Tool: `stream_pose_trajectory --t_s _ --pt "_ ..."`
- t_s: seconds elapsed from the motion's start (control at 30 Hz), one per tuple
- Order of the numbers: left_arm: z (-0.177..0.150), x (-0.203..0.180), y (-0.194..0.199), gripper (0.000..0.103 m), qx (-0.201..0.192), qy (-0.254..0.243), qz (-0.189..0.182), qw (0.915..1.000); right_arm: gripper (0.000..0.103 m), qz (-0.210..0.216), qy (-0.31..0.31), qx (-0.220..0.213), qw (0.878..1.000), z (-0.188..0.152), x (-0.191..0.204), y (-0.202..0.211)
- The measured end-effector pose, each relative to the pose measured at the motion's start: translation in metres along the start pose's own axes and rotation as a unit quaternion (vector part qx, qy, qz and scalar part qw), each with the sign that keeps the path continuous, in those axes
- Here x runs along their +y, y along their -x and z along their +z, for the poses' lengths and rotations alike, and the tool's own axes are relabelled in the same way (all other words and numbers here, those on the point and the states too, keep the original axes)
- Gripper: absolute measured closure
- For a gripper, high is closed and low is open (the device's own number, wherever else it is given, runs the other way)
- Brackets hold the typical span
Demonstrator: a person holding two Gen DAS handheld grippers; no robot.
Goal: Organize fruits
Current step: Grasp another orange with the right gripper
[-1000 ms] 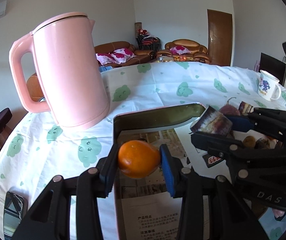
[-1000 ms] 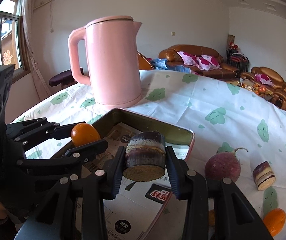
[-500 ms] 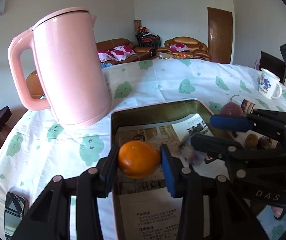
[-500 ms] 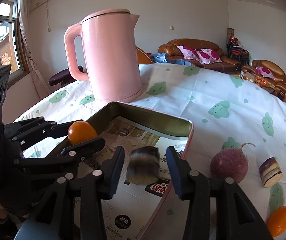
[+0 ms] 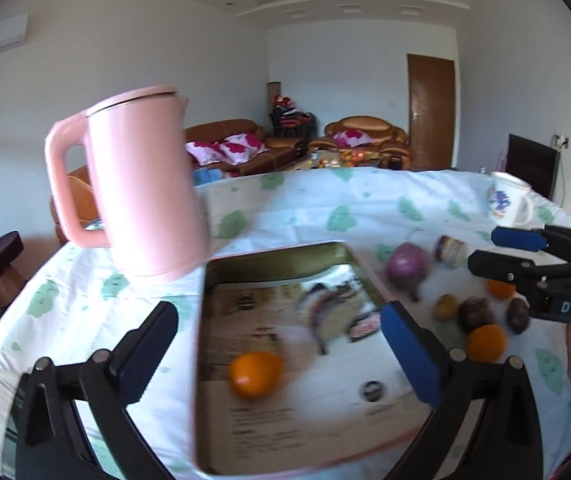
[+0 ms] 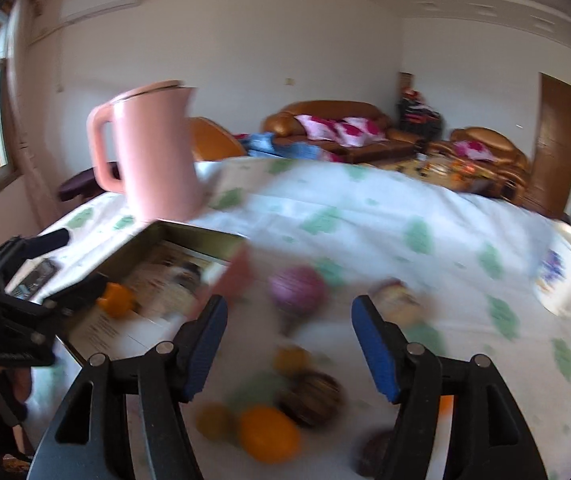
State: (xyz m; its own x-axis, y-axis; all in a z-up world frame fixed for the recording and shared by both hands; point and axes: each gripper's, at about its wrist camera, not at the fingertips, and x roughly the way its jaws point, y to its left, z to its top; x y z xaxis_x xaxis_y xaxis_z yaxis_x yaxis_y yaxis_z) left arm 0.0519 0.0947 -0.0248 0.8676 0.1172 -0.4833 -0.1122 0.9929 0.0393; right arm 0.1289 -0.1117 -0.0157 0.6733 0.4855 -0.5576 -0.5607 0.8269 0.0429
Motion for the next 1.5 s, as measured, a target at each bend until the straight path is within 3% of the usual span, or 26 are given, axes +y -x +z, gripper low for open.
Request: stream_pose_trajectory --t_s 0.13,0.4,0.6,0.87,0.93,1.07,1.23,1.43,1.5 --pt "-0.004 -0.024 0.005 0.0 -0.002 -0.009 -0.022 0.9997 0.037 -0.015 0.001 0.02 1.0 -0.019 -0.011 0.01" --pt "-0.011 -0.04 0.004 0.001 0.007 -0.012 -0.036 0.9993 0.037 0.006 0.02 0.065 0.998 -0.045 0.008 0.006" --pt "-0.013 -0.039 0.005 0.003 0.005 -0.004 -0.037 0.9993 0.051 0.022 0.011 0.093 0.995 -0.049 0.009 -0.006" --pt "-0.015 -0.04 0.014 0.01 0.003 -0.003 -0.059 0.9982 0.052 0.061 -0.006 0.116 0.991 -0.051 0.008 -0.013" --pt "-0.014 -0.036 0.016 0.012 0.004 0.001 -0.057 0.9983 0.063 0.072 -0.016 0.119 0.99 -0.052 0.006 -0.014" --pt "-0.013 -0.028 0.017 0.012 0.004 0.012 -0.052 0.9986 0.065 0.094 -0.024 0.128 0.987 -0.053 0.005 -0.018" --pt "-0.011 -0.034 0.018 0.017 0.003 0.012 -0.056 0.9983 0.065 0.051 -0.016 0.076 0.996 -0.05 0.006 0.002" --pt "-0.013 -0.075 0.014 0.025 0.02 -0.038 -0.09 0.995 0.065 -0.033 -0.005 0.034 0.999 -0.051 -0.012 0.022" --pt "-0.015 -0.091 0.01 0.037 0.03 -0.062 -0.094 0.9931 0.065 -0.039 -0.016 0.032 0.999 -0.052 -0.025 0.026"
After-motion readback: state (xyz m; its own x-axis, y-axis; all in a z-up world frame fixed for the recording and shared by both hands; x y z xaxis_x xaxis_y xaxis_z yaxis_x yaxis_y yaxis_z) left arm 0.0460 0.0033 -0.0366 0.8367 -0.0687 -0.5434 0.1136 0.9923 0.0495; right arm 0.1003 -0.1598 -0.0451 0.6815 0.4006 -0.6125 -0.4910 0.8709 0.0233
